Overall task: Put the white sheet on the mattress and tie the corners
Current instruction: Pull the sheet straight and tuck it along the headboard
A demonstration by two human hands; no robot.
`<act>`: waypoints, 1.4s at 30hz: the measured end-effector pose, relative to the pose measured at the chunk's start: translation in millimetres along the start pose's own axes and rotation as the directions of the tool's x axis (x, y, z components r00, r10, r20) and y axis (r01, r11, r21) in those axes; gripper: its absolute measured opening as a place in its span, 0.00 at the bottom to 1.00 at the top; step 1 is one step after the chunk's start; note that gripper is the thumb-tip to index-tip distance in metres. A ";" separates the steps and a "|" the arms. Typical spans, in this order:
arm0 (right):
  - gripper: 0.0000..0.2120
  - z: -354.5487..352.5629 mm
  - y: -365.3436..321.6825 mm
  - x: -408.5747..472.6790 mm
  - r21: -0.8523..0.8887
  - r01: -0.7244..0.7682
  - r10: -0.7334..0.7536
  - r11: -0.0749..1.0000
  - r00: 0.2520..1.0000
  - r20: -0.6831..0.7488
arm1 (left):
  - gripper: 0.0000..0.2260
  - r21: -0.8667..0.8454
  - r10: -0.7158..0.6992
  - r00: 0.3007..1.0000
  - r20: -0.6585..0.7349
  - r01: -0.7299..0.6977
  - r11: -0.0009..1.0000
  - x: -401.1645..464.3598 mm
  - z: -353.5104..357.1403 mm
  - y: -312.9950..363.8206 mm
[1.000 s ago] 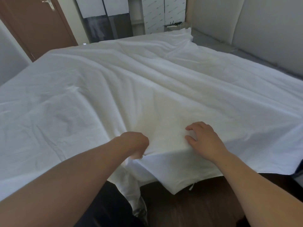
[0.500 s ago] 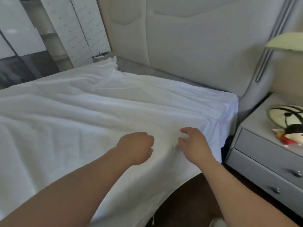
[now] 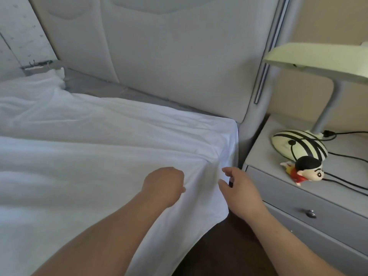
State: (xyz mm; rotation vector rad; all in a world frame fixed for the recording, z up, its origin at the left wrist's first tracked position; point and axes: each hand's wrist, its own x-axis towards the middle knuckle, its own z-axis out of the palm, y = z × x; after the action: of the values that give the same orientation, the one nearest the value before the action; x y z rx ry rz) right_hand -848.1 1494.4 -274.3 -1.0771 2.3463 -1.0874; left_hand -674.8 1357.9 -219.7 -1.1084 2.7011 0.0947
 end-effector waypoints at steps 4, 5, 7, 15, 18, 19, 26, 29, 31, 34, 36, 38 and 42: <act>0.21 -2.2 -7.2 20.4 0.012 0.000 0.000 1.000 0.999 -0.036 | 0.10 -0.027 0.047 0.998 0.046 -0.046 0.999 11.5 -1.8 -0.3; 0.21 -1.2 -10.7 28.6 0.012 -0.002 0.003 1.000 0.999 -0.041 | 0.12 -0.031 0.059 0.997 0.054 -0.057 0.998 15.1 -4.1 -3.5; 0.22 2.8 -15.9 43.9 0.028 -0.006 0.007 1.000 0.999 -0.046 | 0.17 -0.035 0.077 0.994 0.083 -0.074 0.997 17.1 -6.7 -7.3; 0.24 2.7 -48.1 150.8 -0.184 0.110 -0.113 0.977 0.994 -0.004 | 0.16 -0.067 0.131 0.980 0.152 -0.121 0.990 30.5 -8.5 -15.7; 0.23 5.1 -43.7 164.8 -0.247 0.051 0.006 0.968 0.974 0.227 | 0.15 -0.067 0.157 0.974 0.163 -0.148 0.987 22.4 -12.2 -16.3; 0.22 6.5 -40.6 167.2 -0.248 0.057 0.008 0.967 0.967 0.255 | 0.15 -0.068 0.165 0.970 0.178 -0.155 0.986 17.9 -12.8 -17.3; 0.22 11.8 -27.5 176.1 -0.274 0.118 -0.057 0.954 0.974 0.219 | 0.13 0.007 0.201 0.783 0.589 -0.253 0.967 -20.6 -30.2 -27.9; 0.23 10.2 -26.8 183.0 -0.326 0.150 -0.081 0.933 0.973 0.217 | 0.16 -0.073 0.213 0.868 0.448 -0.202 0.977 -12.5 -35.8 -27.3; 0.22 6.8 -26.6 190.1 -0.313 0.132 -0.083 0.940 0.983 0.167 | 0.20 -0.226 0.134 0.985 0.109 -0.106 0.968 2.9 -34.6 -32.5; 0.17 3.8 -23.2 200.2 -0.353 0.188 -0.182 0.917 0.982 0.051 | 0.31 -0.203 0.060 0.996 -0.060 -0.071 0.977 28.9 -23.6 -38.1; 0.18 4.7 -21.2 207.2 -0.396 0.225 -0.225 0.890 0.973 0.048 | 0.28 -0.031 0.102 0.995 0.014 -0.101 0.994 42.9 -7.2 -37.7; 0.17 5.2 -21.0 216.1 -0.424 0.258 -0.245 0.868 0.966 0.087 | 0.19 0.099 0.132 0.989 -0.061 -0.126 0.987 54.4 11.6 -37.6; 0.15 8.0 -18.8 231.5 -0.446 0.236 -0.193 0.863 0.971 0.141 | 0.05 0.212 0.393 0.833 -0.389 -0.335 0.918 68.2 26.7 -44.6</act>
State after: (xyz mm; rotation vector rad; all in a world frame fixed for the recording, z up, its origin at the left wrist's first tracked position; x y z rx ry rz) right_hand -985.9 1307.6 -262.8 -1.5499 2.5191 -0.5267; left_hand -686.0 1283.0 -260.1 -0.6095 3.2206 -0.3043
